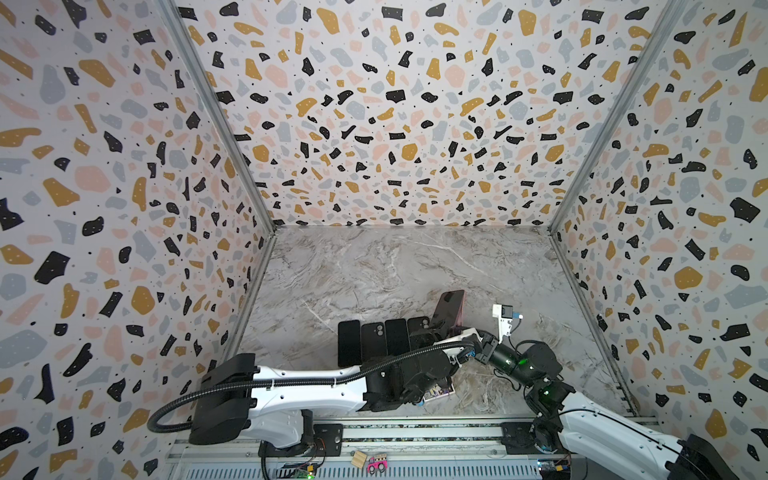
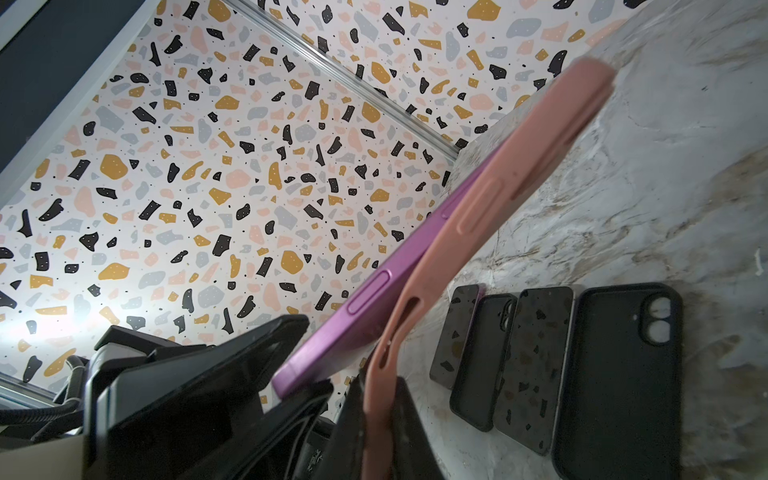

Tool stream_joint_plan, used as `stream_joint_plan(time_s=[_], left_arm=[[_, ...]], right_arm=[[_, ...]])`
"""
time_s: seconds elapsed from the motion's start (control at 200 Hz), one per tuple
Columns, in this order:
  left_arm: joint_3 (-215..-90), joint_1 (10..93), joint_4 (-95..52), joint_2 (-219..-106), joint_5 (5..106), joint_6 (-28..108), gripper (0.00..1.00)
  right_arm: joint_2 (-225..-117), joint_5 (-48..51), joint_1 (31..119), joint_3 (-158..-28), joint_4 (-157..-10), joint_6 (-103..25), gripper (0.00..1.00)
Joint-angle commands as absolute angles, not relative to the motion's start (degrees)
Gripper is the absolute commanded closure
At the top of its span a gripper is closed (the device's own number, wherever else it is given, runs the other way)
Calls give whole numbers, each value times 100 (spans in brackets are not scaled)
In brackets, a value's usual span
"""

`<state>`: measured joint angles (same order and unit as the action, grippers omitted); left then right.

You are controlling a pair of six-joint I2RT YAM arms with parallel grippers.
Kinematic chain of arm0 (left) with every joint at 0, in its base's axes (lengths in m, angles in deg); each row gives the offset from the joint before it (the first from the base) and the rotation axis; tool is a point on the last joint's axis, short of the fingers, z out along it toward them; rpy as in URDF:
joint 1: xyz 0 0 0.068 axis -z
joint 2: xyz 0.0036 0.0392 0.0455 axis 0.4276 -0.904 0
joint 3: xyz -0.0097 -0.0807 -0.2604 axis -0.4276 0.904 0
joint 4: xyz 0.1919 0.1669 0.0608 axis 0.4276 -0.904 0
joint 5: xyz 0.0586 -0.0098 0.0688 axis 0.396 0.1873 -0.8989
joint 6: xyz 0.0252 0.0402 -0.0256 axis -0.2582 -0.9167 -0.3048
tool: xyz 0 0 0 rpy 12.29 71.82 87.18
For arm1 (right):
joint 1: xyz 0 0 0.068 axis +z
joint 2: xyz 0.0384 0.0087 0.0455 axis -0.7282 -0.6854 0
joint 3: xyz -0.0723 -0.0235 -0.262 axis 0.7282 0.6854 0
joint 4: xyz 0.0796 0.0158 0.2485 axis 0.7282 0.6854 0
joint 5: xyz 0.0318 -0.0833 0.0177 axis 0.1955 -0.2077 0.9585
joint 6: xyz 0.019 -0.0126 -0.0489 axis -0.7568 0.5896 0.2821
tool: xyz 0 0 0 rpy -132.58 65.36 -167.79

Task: Take the phone out of the phone case
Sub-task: 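Pull the pink case off the purple phone with the right gripper while left holds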

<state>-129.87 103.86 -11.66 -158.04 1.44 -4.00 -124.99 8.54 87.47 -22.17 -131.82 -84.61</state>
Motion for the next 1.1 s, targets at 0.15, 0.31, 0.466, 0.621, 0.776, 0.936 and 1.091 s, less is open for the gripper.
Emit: stream_joint_plan(time_s=[0.15, 0.31, 0.466, 0.621, 0.776, 0.936, 1.091], left_arm=[[-12994, 10354, -803, -15771, 301, -341, 86], [-12954, 10354, -889, -15688, 662, -247, 93], [-13011, 10350, -1039, -15664, 862, -88, 99], [-12994, 10346, -1074, -15529, 874, -5, 100], [-12995, 10349, -1102, -15272, 830, 57, 100], [-12955, 10352, -1320, -15060, 786, 96, 100], [-12889, 10351, -1365, -14974, 752, 125, 100]], right_arm=[[-12307, 1002, 8769, -2265, -13601, -8443, 100], [-12233, 965, 8769, -2295, -13437, -8394, 100], [-12172, 915, 8769, -2330, -13287, -8348, 100], [-12123, 880, 8769, -2354, -13088, -8290, 100], [-11948, 614, 8769, -2500, -12190, -8105, 100], [-11833, 356, 8761, -2520, -11702, -8063, 100], [-11784, 190, 8721, -2505, -11462, -8077, 100]])
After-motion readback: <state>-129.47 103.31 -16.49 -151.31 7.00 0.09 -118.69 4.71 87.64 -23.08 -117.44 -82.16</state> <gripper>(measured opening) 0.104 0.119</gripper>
